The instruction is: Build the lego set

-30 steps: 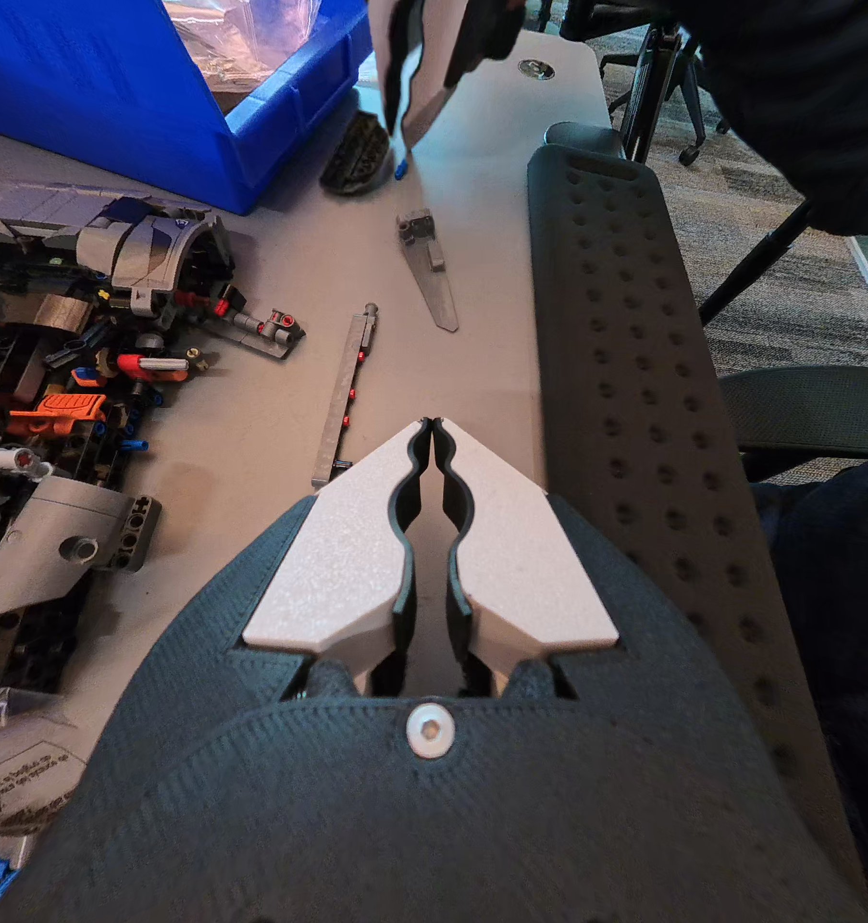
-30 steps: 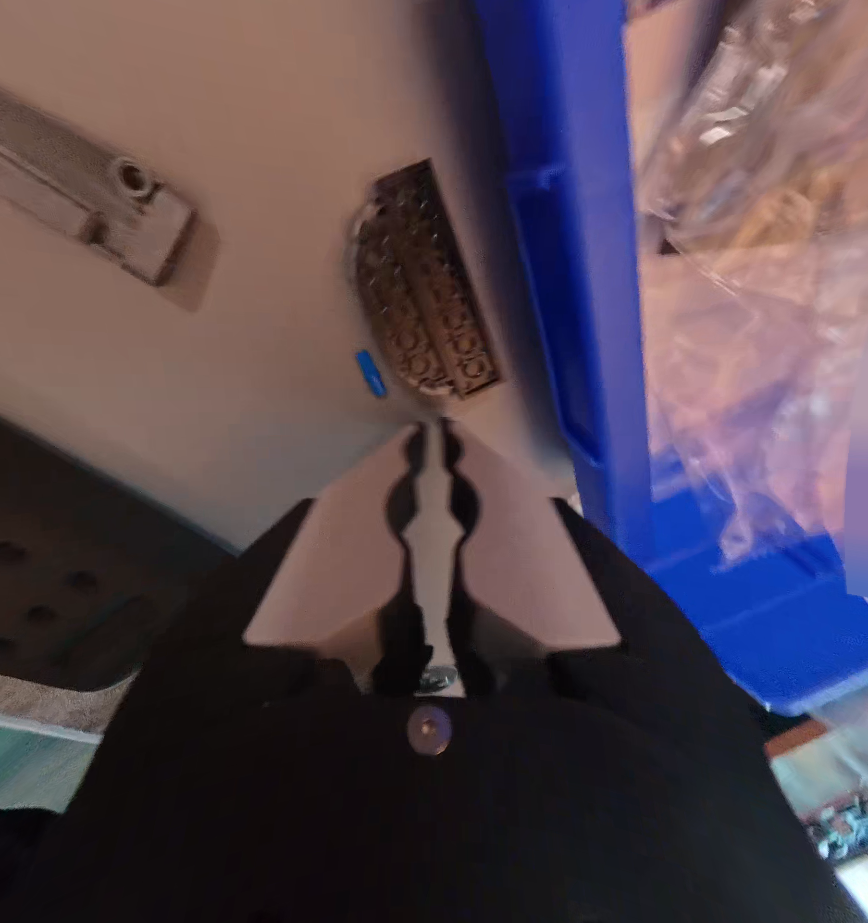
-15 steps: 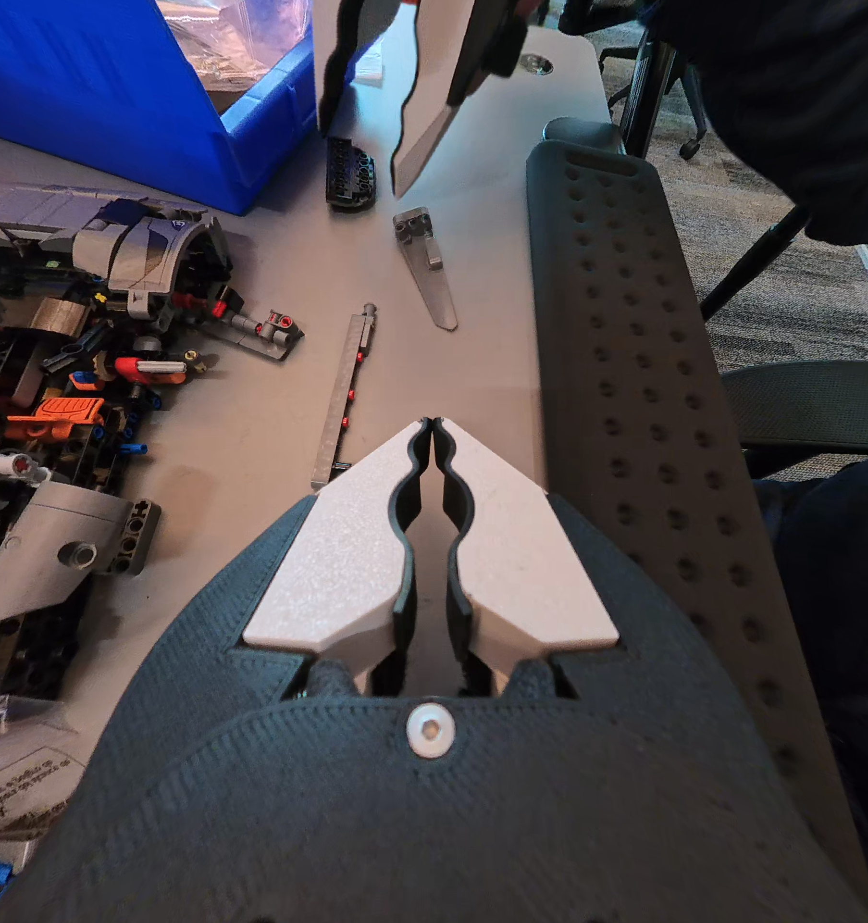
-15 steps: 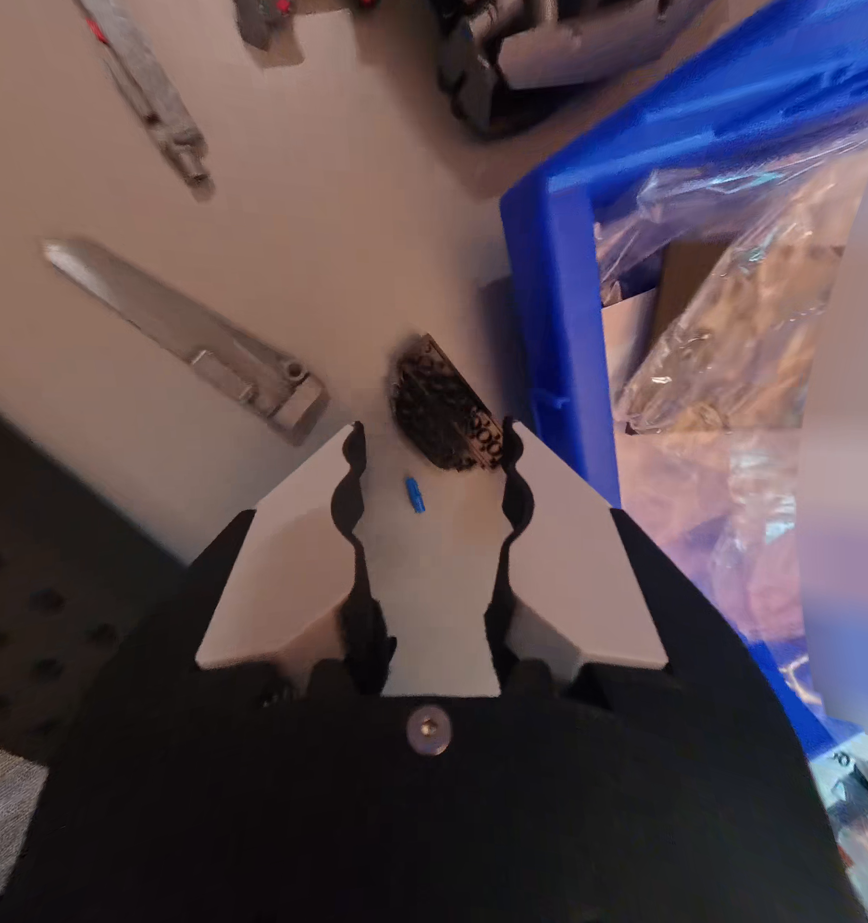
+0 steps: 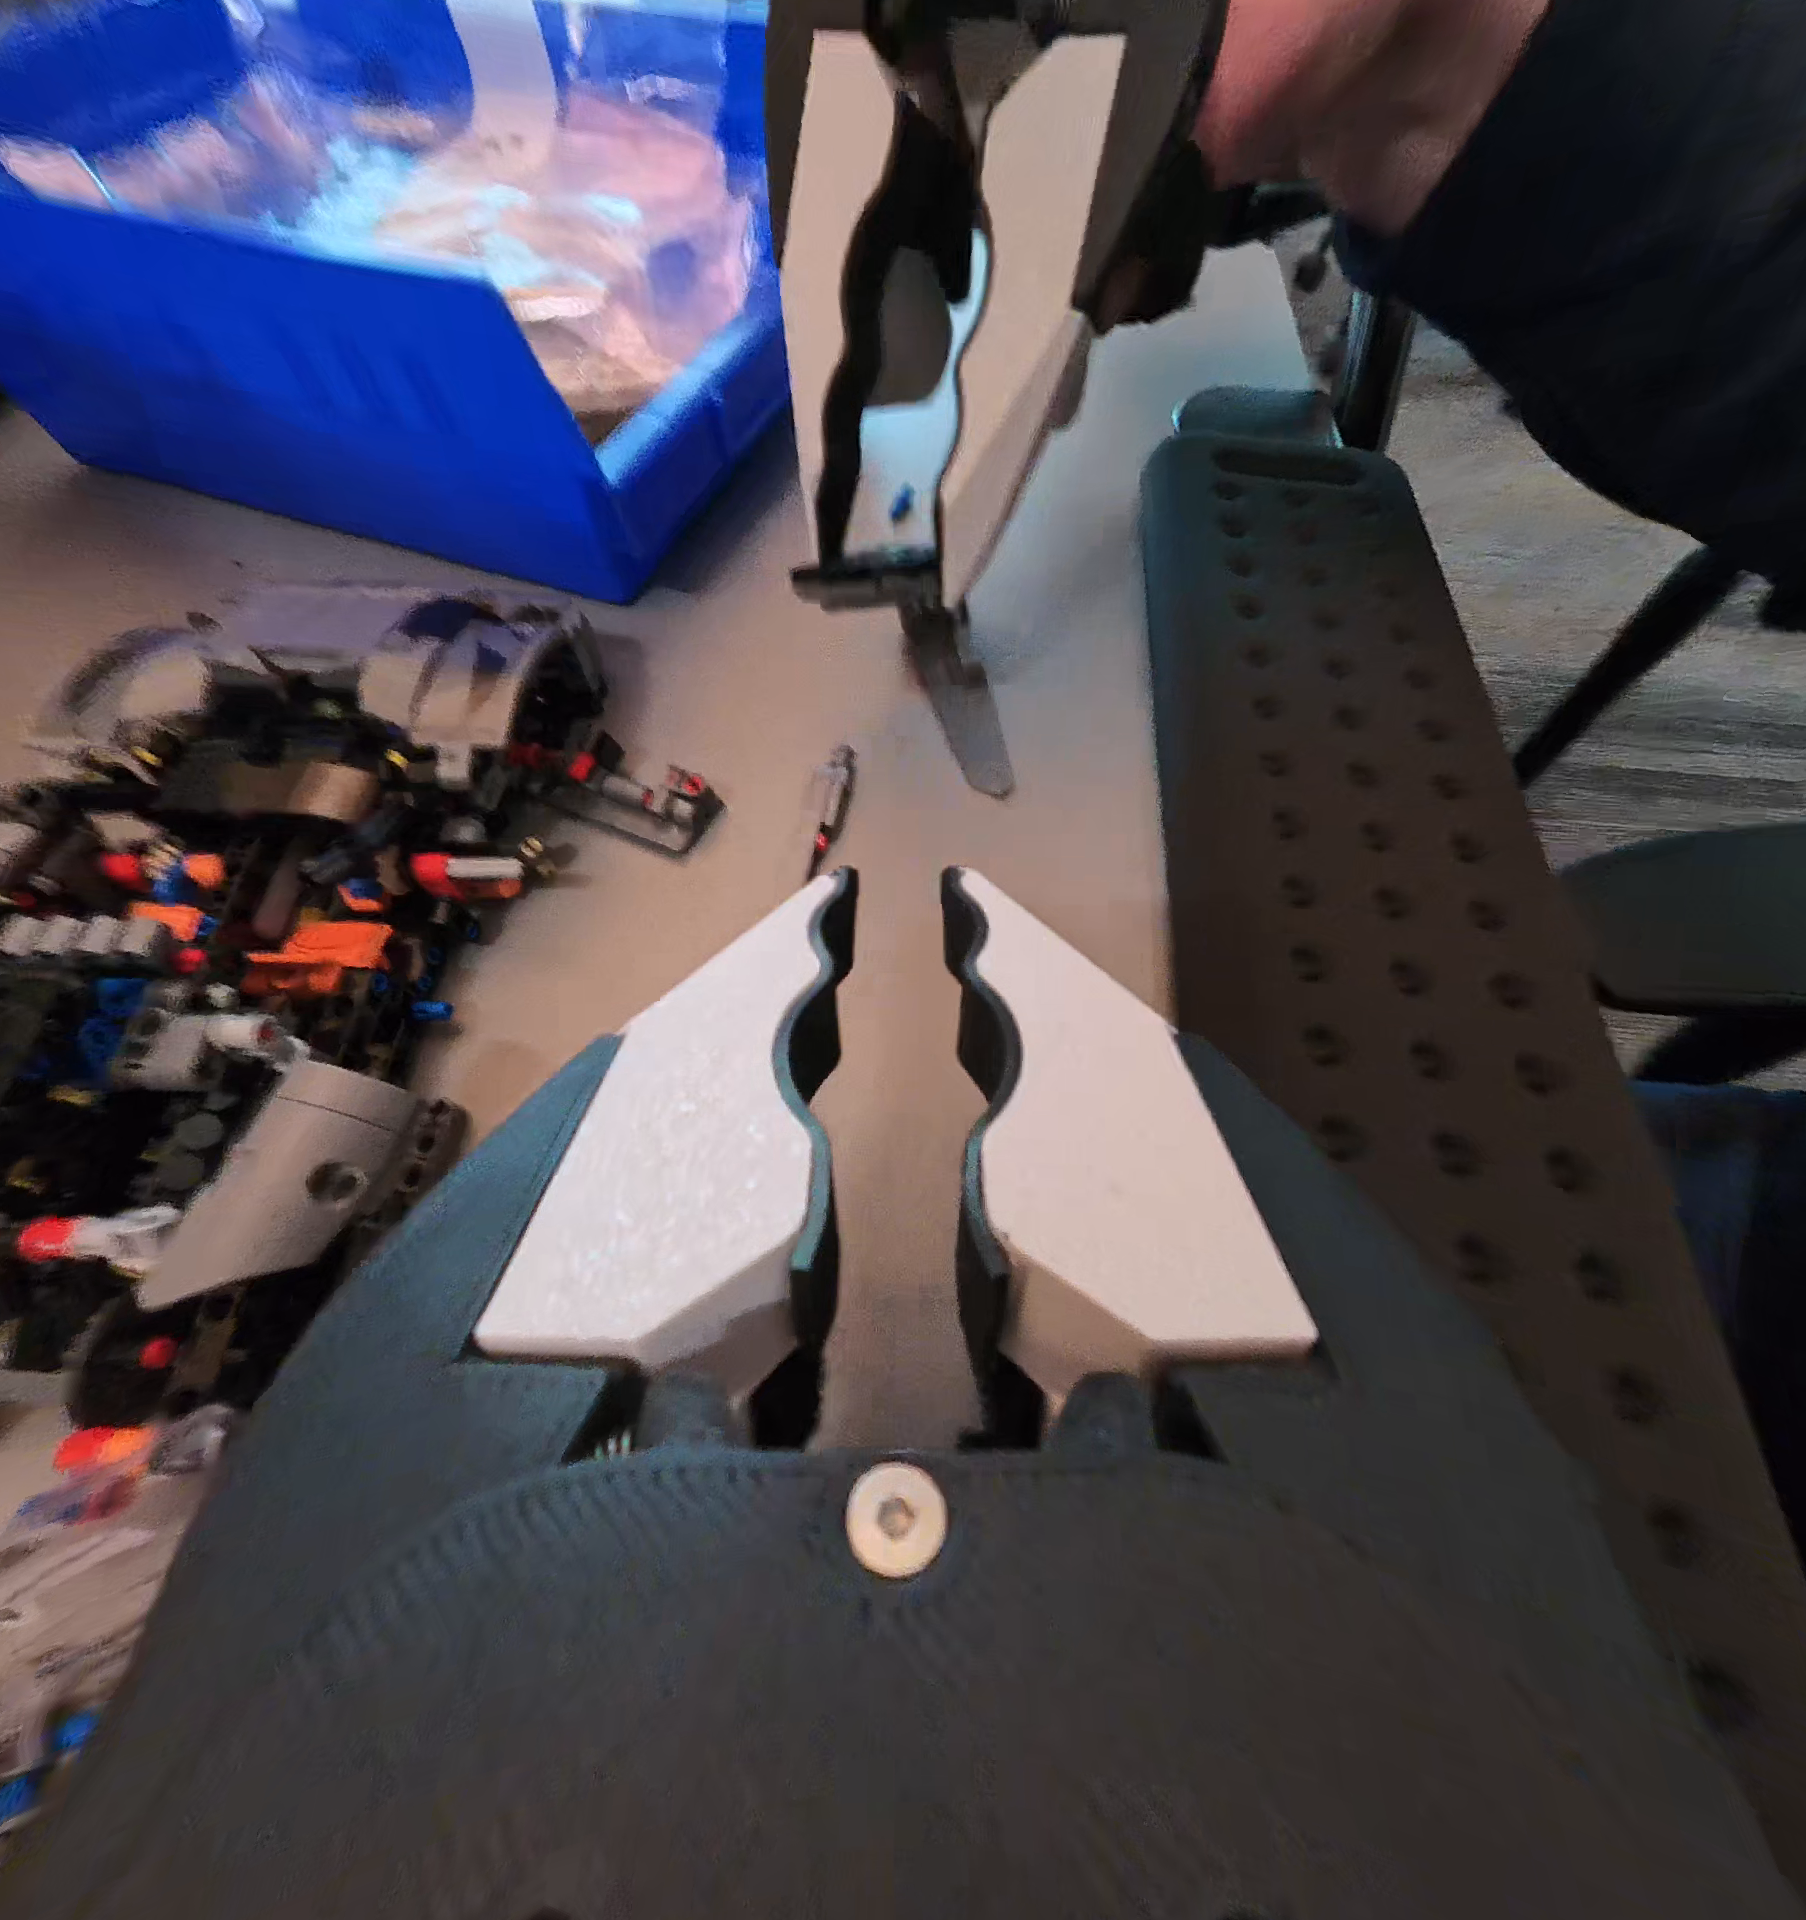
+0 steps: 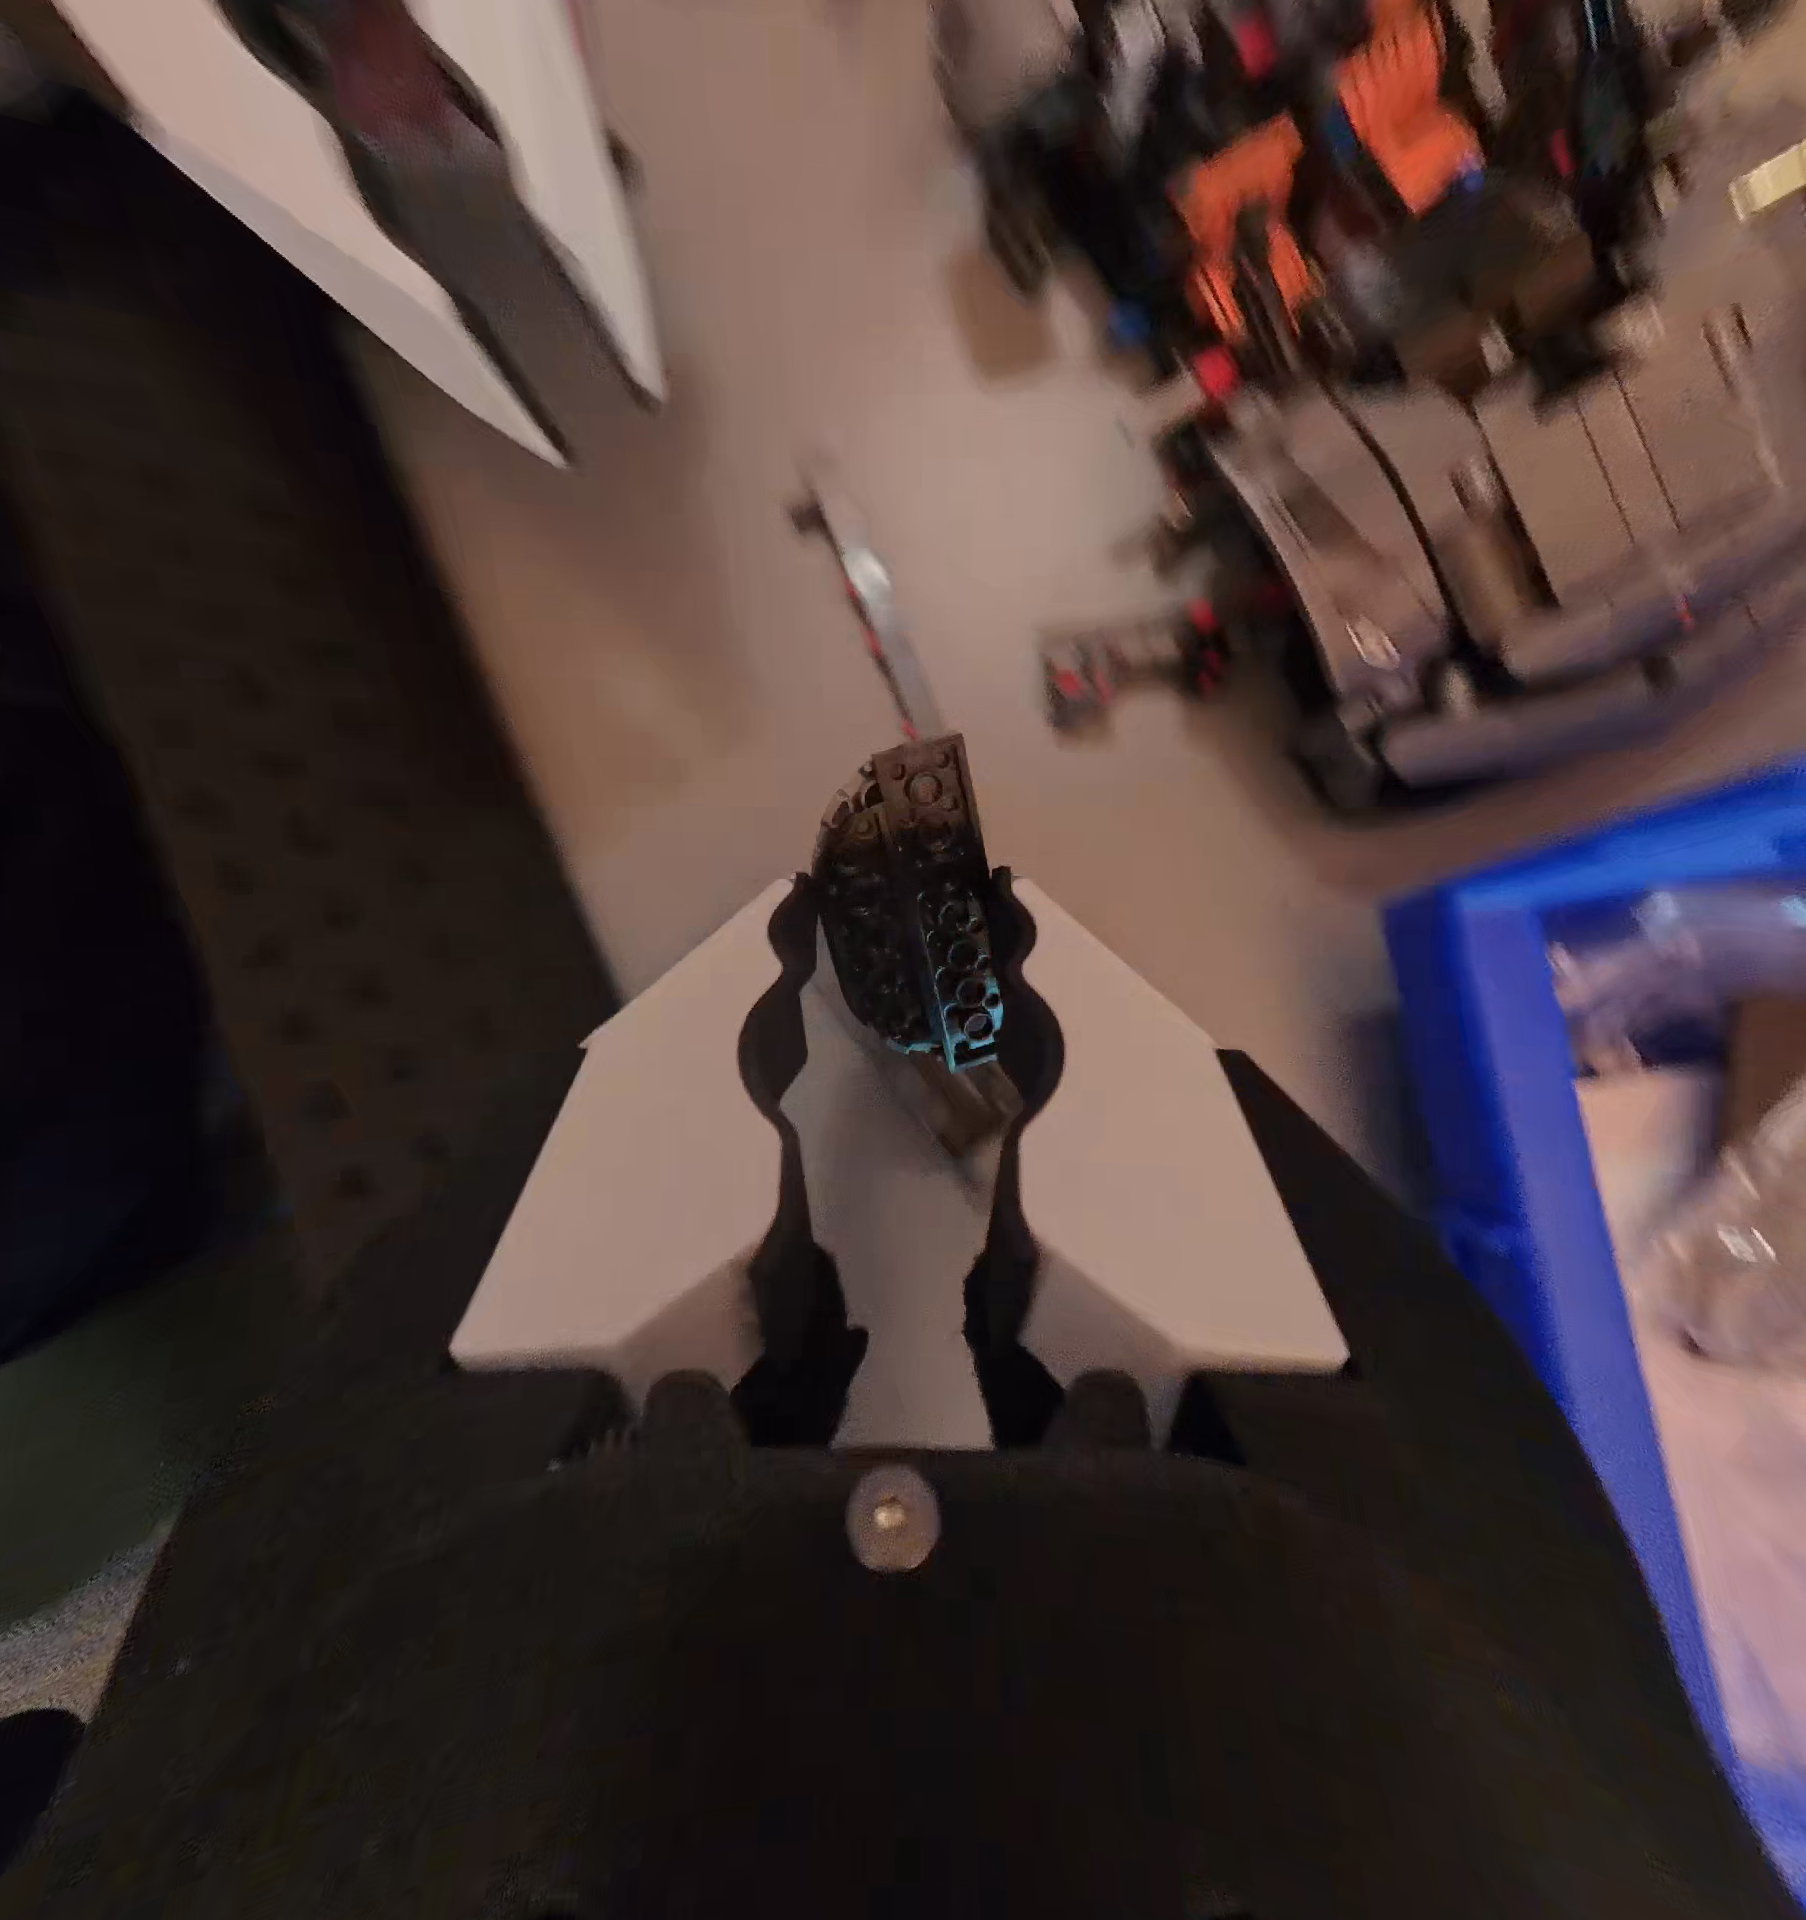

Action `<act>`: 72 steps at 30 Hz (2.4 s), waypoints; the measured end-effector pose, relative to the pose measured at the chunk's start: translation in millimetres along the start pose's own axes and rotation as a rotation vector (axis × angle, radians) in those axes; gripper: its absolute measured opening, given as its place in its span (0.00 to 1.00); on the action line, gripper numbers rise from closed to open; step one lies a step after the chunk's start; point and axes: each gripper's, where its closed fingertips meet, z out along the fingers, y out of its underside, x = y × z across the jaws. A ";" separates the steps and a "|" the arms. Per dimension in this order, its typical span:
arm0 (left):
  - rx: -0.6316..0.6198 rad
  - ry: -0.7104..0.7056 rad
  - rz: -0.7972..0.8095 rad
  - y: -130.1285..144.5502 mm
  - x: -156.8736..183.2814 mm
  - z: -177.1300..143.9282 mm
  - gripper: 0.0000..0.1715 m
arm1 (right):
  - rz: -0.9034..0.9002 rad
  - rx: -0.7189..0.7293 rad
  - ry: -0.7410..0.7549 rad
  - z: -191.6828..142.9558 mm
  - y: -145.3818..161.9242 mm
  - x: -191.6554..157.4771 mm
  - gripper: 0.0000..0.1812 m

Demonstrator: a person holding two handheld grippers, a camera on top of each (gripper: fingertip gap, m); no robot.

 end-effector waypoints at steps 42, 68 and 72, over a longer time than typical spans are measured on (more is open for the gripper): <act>0.221 0.028 -0.152 -33.2 -9.5 -28.4 0.09 | 0.188 0.546 -0.526 6.6 -94.8 -46.4 0.04; 0.382 0.160 -0.496 -41.0 -30.1 -51.8 0.18 | -0.261 0.563 0.129 19.7 -109.3 -33.4 0.18; 0.338 0.020 -0.260 -45.0 -25.1 -49.5 0.21 | -0.125 0.593 -0.086 18.2 -105.5 -39.2 0.19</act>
